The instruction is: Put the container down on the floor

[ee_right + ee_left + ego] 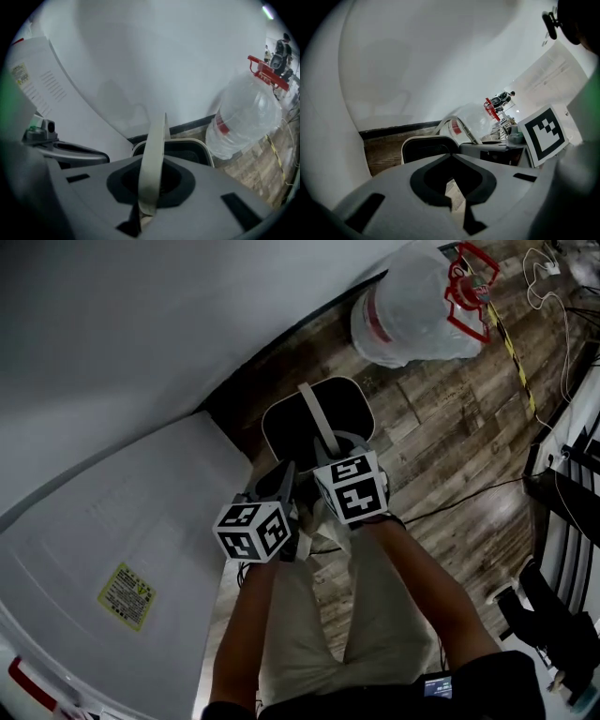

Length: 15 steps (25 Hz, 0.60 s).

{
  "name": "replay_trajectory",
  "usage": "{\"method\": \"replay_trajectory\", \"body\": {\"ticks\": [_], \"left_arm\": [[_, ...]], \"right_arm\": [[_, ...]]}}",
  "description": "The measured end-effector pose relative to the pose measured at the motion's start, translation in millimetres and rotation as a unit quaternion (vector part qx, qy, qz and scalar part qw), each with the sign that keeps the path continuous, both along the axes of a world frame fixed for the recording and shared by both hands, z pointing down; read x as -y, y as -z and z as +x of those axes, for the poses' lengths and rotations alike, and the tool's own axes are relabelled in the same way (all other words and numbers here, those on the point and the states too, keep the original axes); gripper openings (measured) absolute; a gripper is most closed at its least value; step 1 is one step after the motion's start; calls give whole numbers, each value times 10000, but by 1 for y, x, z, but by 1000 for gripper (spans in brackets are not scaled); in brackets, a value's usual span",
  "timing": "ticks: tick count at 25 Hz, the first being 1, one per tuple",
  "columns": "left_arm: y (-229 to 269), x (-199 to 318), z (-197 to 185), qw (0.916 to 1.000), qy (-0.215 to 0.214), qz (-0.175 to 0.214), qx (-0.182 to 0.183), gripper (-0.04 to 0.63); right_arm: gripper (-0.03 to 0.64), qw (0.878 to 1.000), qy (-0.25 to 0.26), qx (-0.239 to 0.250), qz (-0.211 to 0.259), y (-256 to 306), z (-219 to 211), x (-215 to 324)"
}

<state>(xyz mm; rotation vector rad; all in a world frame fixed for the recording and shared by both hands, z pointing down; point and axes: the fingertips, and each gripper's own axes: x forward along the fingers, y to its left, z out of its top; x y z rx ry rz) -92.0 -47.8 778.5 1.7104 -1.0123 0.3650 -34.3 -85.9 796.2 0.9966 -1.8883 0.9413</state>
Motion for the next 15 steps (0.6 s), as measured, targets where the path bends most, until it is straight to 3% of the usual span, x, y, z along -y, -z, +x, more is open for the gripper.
{"method": "replay_trajectory", "body": {"ticks": [9,15], "left_arm": [[-34,12,-12,9997,237,-29,-5,18],[-53,20,-21,9993,377,-82,-5,18]], "right_arm": [[31,9999,120,11,22,-30,-20,25],[31,9986,508,-65,130,-44,-37,44]]}}
